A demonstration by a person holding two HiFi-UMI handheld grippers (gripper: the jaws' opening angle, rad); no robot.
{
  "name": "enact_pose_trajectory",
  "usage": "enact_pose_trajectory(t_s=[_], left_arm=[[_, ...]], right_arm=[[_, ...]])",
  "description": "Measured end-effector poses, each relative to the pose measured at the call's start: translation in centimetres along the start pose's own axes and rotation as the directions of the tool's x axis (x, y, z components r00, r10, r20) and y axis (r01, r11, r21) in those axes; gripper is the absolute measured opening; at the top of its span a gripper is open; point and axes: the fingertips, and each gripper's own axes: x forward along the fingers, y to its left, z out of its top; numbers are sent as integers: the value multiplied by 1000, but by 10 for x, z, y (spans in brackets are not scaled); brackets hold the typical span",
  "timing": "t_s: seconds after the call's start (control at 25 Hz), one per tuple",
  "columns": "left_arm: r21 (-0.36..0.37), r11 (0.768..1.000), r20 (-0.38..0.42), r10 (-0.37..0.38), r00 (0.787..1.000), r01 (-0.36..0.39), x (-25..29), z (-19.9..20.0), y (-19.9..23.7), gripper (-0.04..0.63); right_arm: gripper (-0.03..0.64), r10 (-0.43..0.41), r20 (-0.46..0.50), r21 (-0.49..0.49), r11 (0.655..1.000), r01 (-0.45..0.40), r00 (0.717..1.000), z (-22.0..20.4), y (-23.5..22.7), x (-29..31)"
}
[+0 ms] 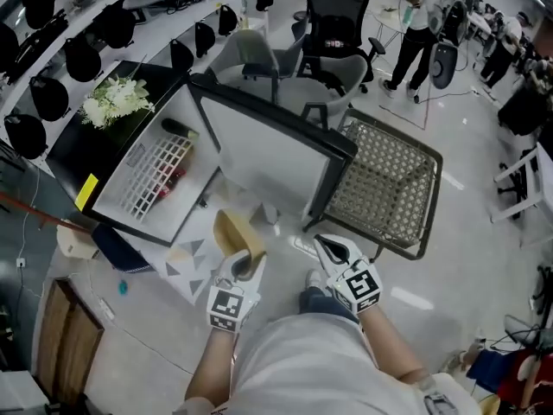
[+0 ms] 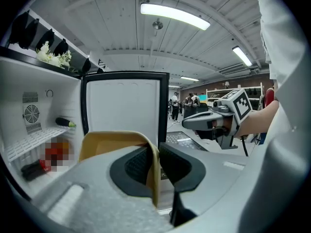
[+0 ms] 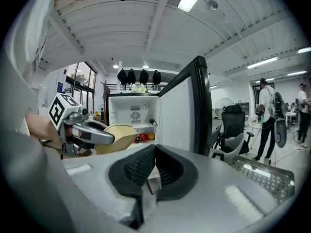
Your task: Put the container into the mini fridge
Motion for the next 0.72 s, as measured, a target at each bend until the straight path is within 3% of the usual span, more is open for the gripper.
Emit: enact_pose_trajectory(t_s=[0.4, 0.72], left_arm=[[-54, 987, -30, 150, 988, -152, 65, 15, 18, 58], [-115, 944, -61, 305, 950, -310, 74, 14, 35, 58]], right_arm=[[3, 214, 3, -29, 976, -214, 977, 13, -47, 53], [3, 363, -8, -36, 931, -363, 932, 11, -49, 84]])
